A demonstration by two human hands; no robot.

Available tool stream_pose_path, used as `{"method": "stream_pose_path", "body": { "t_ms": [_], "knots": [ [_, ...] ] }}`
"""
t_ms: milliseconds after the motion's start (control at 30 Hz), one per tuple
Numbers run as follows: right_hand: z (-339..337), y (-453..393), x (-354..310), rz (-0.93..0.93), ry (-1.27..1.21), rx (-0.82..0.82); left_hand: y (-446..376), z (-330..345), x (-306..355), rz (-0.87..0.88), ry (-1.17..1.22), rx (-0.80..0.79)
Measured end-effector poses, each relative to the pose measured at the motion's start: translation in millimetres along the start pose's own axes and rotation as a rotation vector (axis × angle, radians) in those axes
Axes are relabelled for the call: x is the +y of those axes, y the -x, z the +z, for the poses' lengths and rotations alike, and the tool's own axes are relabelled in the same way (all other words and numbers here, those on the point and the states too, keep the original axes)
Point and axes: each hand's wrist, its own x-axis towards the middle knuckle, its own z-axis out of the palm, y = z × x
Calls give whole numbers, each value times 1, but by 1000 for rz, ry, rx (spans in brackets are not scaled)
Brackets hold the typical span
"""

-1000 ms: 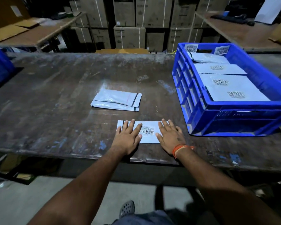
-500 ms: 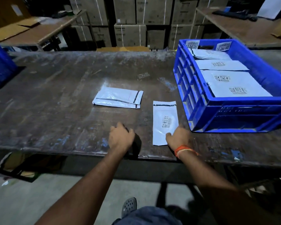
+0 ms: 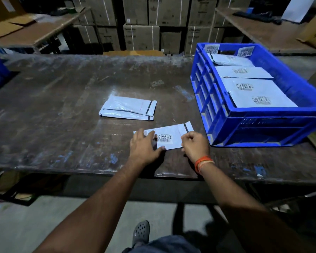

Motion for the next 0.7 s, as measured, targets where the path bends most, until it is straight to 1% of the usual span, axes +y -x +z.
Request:
{"method": "stream_pose_path", "body": {
  "t_ms": [67,100,133,200,267,300,367,467,500,567,600,633,700],
  "knots": [
    [-4,-17,-1,-77,214,56,-2,-6,4,-218,71,115],
    [-3,-26,-1,-83,293,58,-3,-8,6,-332,105,121],
    [-2,-33,-2,-61,367,36,-3,-10,9,-408,130,88],
    [3,-44,-1,-15,511,-21,-5,-12,13,-445,155,4],
    [5,-50,0,20,628,-69,-10,-11,15,-436,188,-23],
    [5,-54,1,35,642,-74,-13,-10,14,-447,221,-29],
    [3,-60,2,48,562,-61,-24,-4,10,-493,347,-29],
    [-3,-67,-1,75,343,-50,-38,-5,-5,-586,669,-25],
    [-3,-69,-1,87,256,-67,-42,-8,-12,-577,815,-49],
    [-2,-72,-5,125,90,-88,-49,-27,-18,-524,1074,-153],
    [-1,-74,-7,124,53,-69,-54,-40,-19,-505,1149,-185],
    [-1,-77,-10,107,42,-49,-57,-53,-20,-483,1210,-186],
    [-2,-83,-25,35,58,1,-70,-74,-24,-427,1231,-137]
  ]
}}
